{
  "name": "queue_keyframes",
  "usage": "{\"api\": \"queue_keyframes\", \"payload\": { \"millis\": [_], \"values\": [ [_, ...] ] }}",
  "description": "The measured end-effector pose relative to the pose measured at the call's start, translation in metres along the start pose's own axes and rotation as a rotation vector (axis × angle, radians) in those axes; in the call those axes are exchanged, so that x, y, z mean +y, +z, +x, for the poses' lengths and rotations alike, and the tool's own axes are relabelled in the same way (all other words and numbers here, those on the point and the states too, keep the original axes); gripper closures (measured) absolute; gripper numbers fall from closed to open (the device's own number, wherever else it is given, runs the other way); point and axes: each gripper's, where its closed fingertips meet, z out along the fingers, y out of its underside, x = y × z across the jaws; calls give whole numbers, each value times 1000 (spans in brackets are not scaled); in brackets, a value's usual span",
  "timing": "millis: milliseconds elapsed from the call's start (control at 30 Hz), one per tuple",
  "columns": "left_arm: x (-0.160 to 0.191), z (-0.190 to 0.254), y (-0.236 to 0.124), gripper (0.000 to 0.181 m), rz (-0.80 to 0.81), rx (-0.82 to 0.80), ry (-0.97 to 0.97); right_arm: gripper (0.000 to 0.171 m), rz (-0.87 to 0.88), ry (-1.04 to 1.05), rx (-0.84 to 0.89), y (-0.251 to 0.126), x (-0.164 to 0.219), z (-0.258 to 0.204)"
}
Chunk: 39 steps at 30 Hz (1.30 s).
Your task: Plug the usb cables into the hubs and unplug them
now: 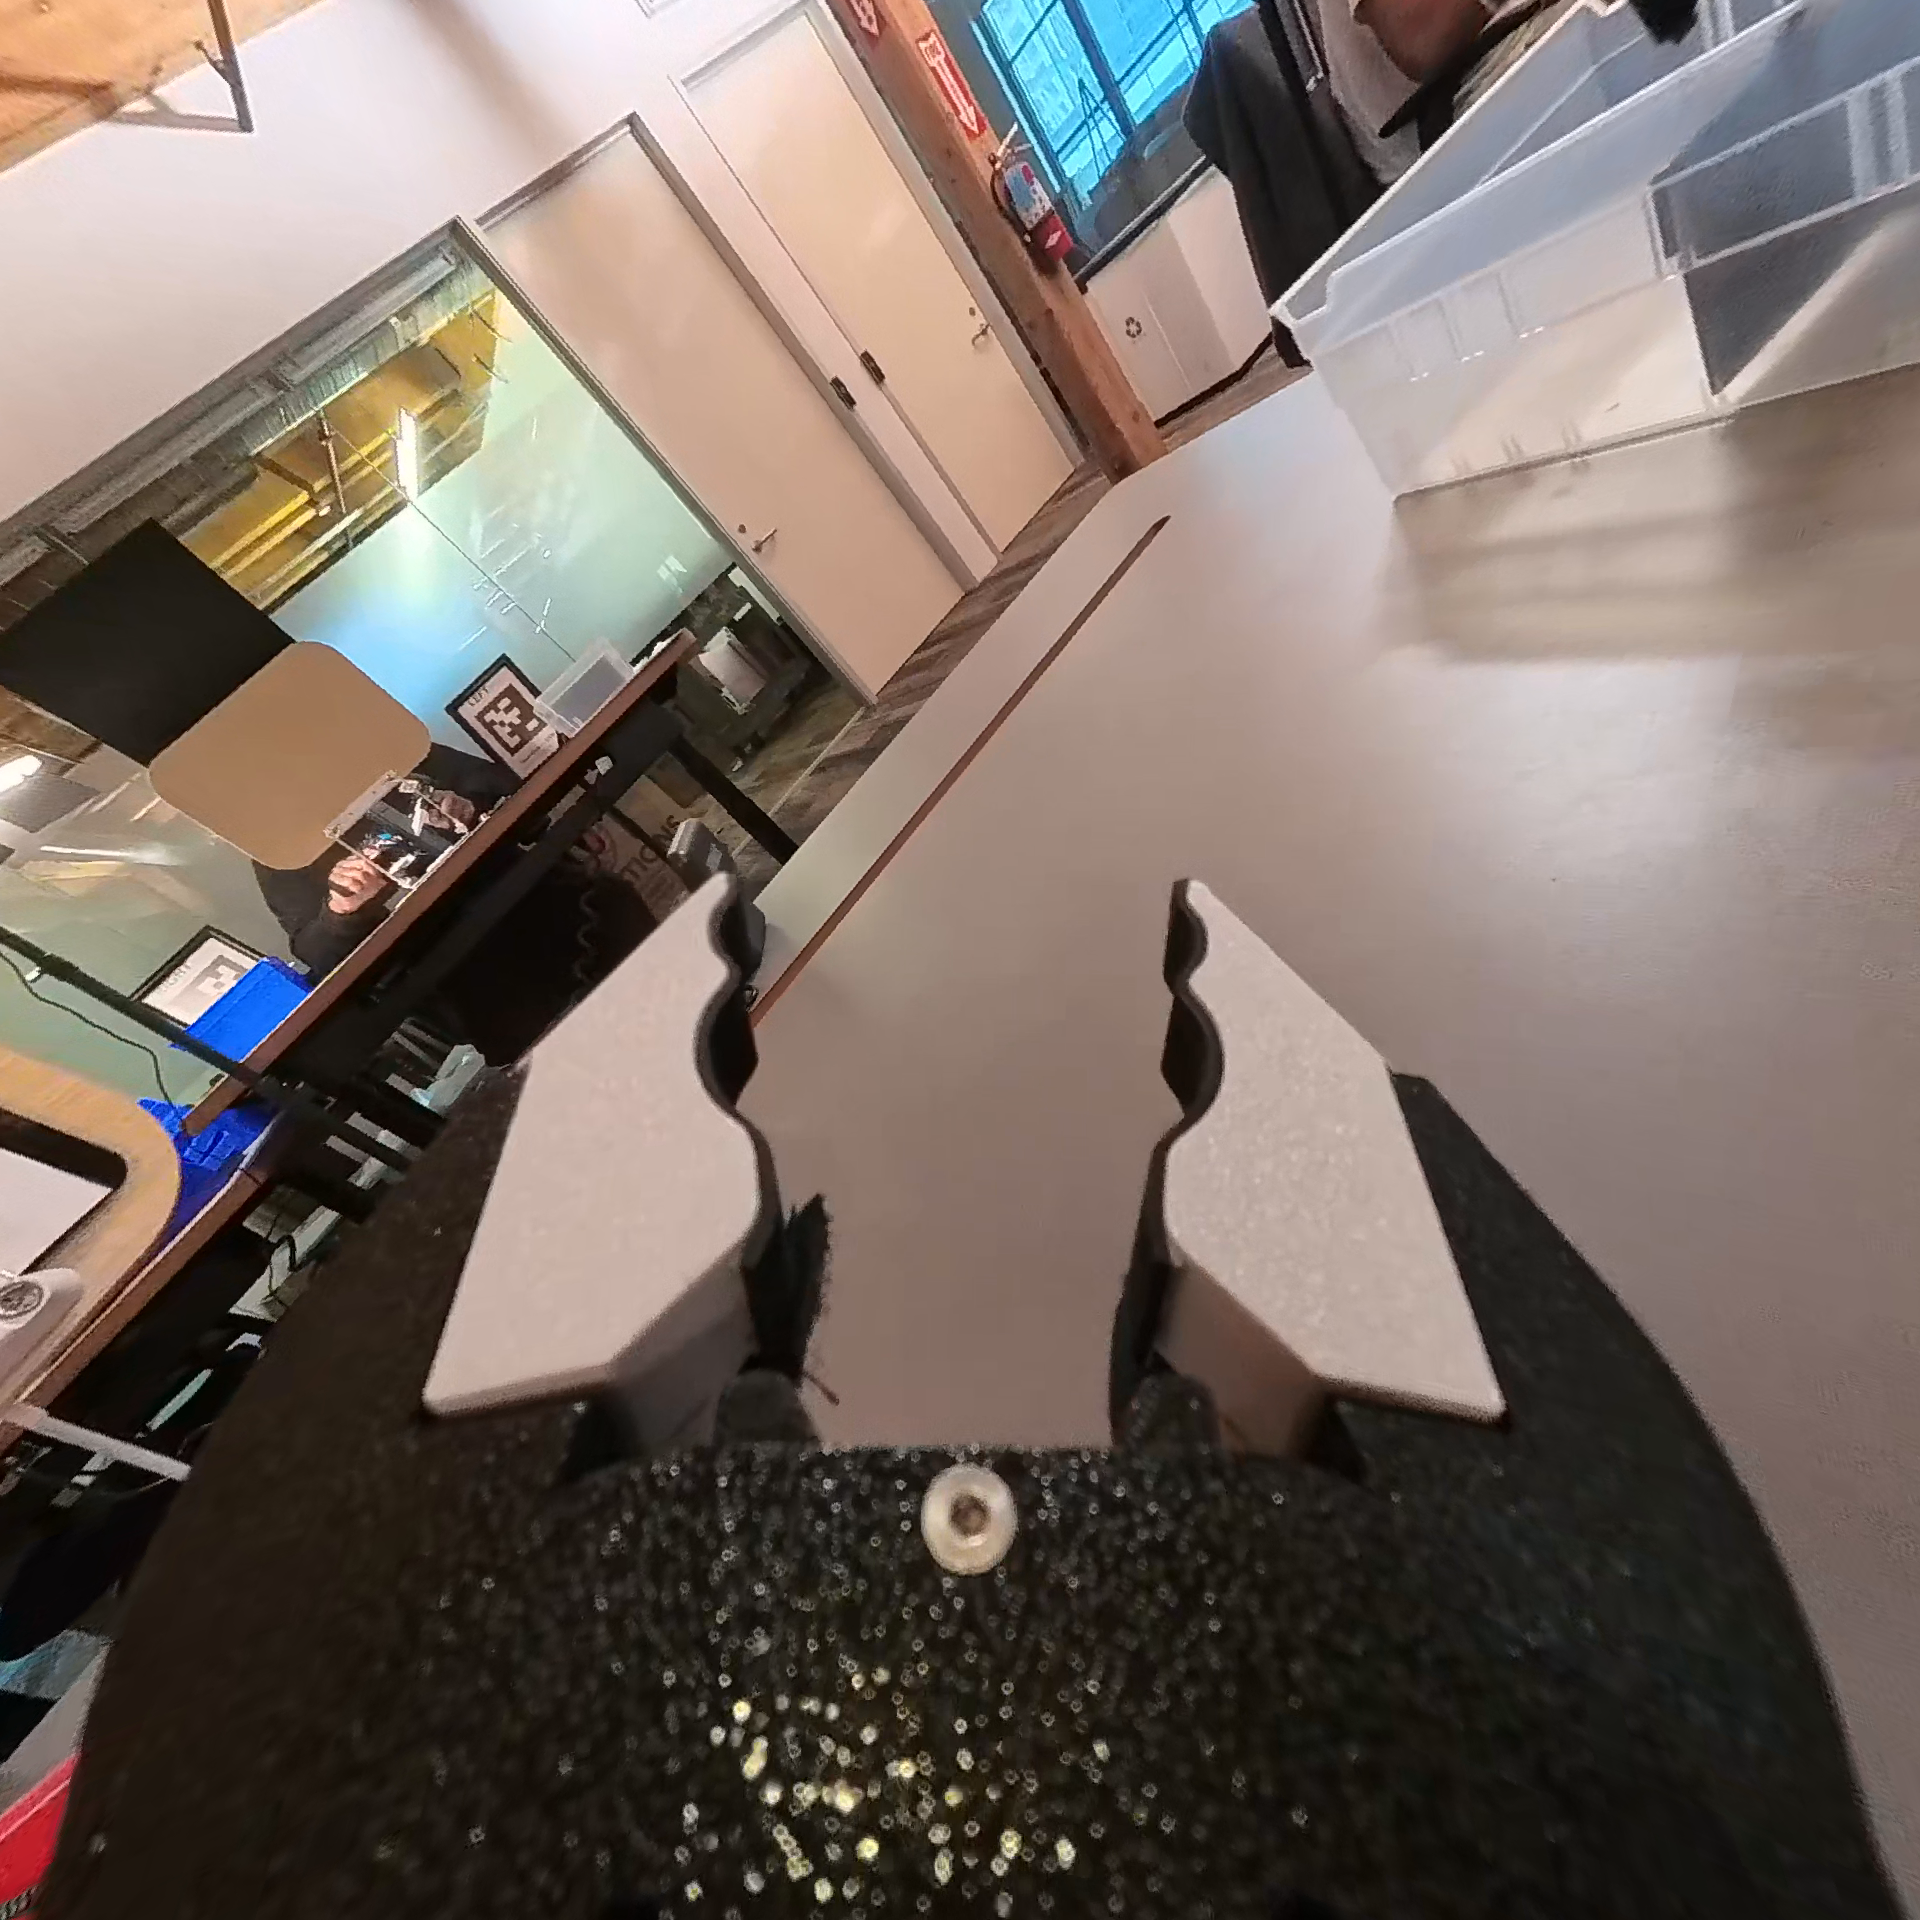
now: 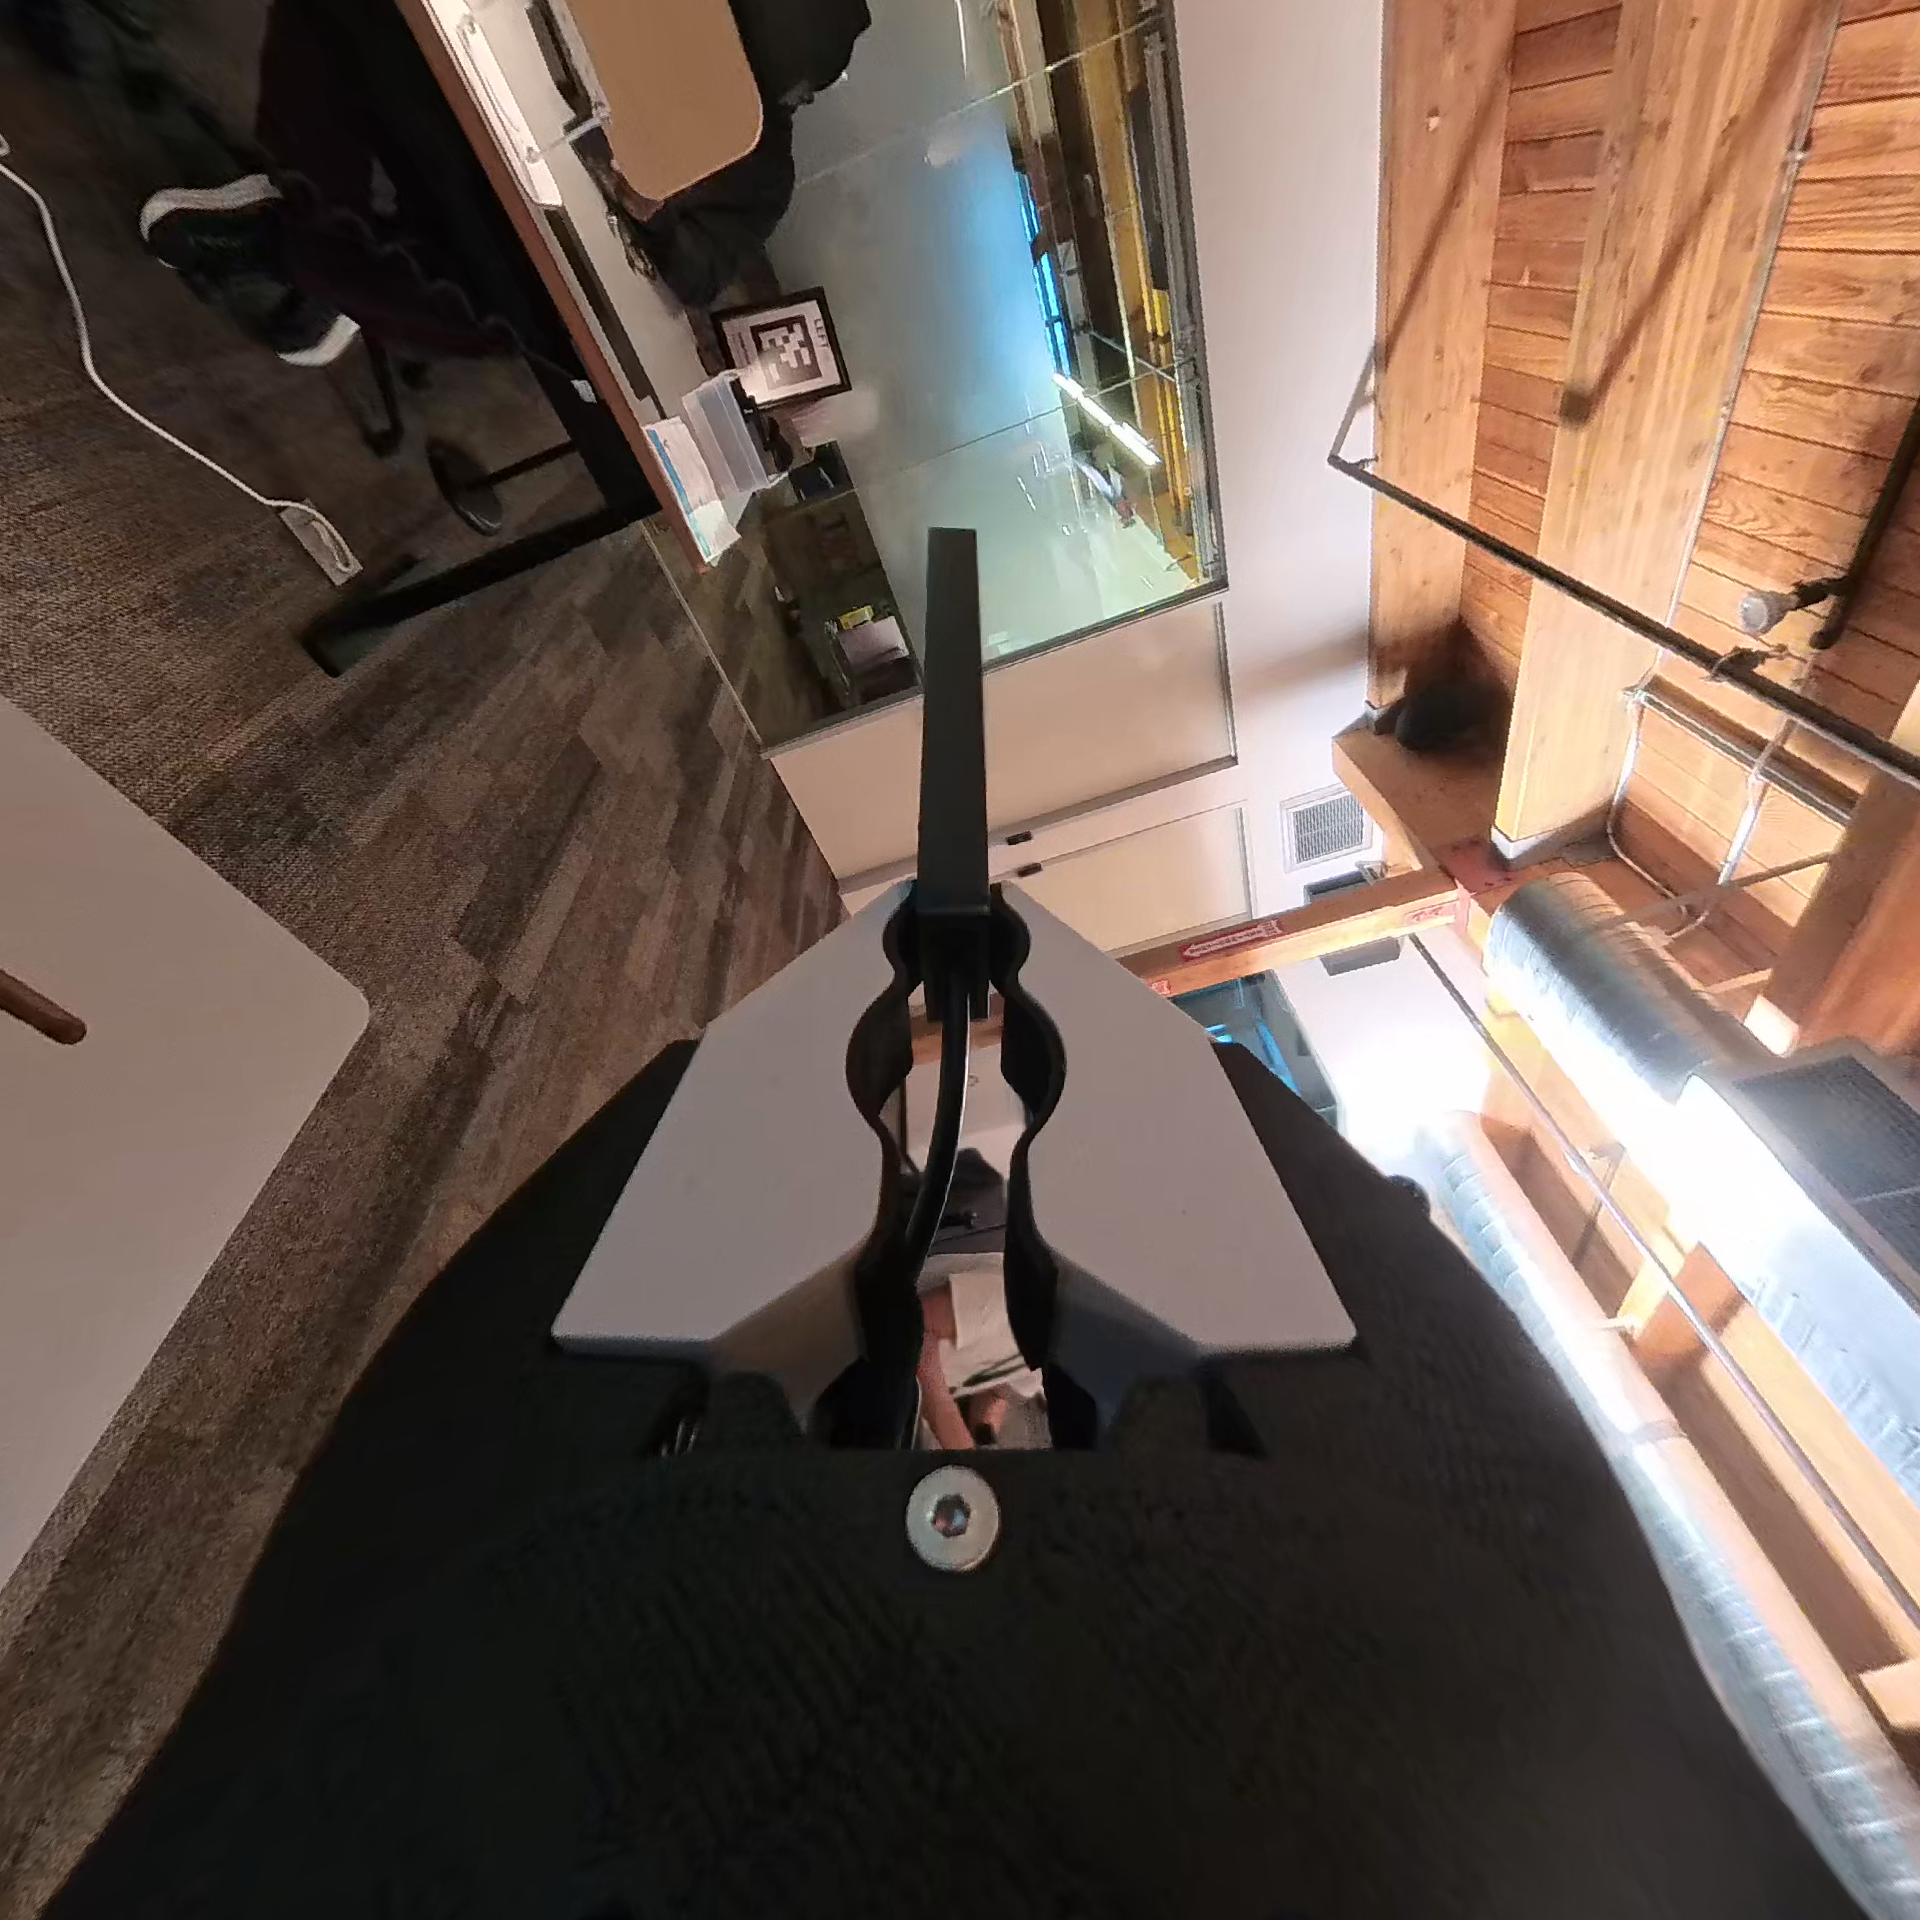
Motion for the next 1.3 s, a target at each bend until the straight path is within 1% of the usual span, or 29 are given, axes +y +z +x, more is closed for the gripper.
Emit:
{"api": "queue_keyframes", "payload": {
  "millis": [100, 167, 233, 367, 500, 567, 667, 733, 767, 800, 867, 900, 967, 1067, 1133, 1233, 1300],
  "values": [
    [-2, 3, 0, 104, 0, 8, 19, 163, 23, 31, -32, 6, 8, -20],
    [-4, 6, 0, 105, 3, 15, 37, 163, 57, 73, -79, 12, 15, -45],
    [-5, 9, 0, 107, 4, 24, 60, 163, 90, 95, -143, 16, 24, -80],
    [-2, 16, 2, 110, 0, 53, 69, 163, 141, 67, -216, 19, 48, -151],
    [2, 17, 3, 110, -9, 60, 61, 163, 247, -3, -244, 7, 69, -219],
    [1, 18, 3, 110, -8, 62, 59, 163, 253, -11, -330, 0, 86, -260],
    [1, 21, 4, 111, -8, 72, 65, 163, 161, -10, -586, -12, 127, -332],
    [4, 24, 5, 112, -19, 82, 73, 163, 9, -39, -797, -24, 163, -376],
    [5, 25, 6, 112, -24, 86, 78, 163, -78, -75, -865, -29, 181, -391],
    [5, 26, 6, 113, -27, 90, 83, 162, -159, -144, -888, -31, 199, -401],
    [6, 29, 6, 116, -29, 103, 91, 162, -269, -342, -913, -33, 224, -418],
    [6, 29, 6, 118, -31, 108, 95, 162, -299, -414, -935, -34, 230, -427],
    [8, 29, 6, 118, -38, 107, 100, 162, -309, -473, -978, -31, 230, -444],
    [10, 31, 8, 119, -42, 116, 87, 162, -268, -442, -1055, -23, 217, -470],
    [13, 31, 8, 119, -53, 119, 87, 162, -304, -424, -1136, -23, 217, -487],
    [16, 30, 8, 119, -62, 119, 85, 136, -447, -421, -1171, -19, 228, -490],
    [17, 29, 8, 119, -61, 117, 82, 126, -467, -370, -1128, -14, 223, -479]
  ]
}}
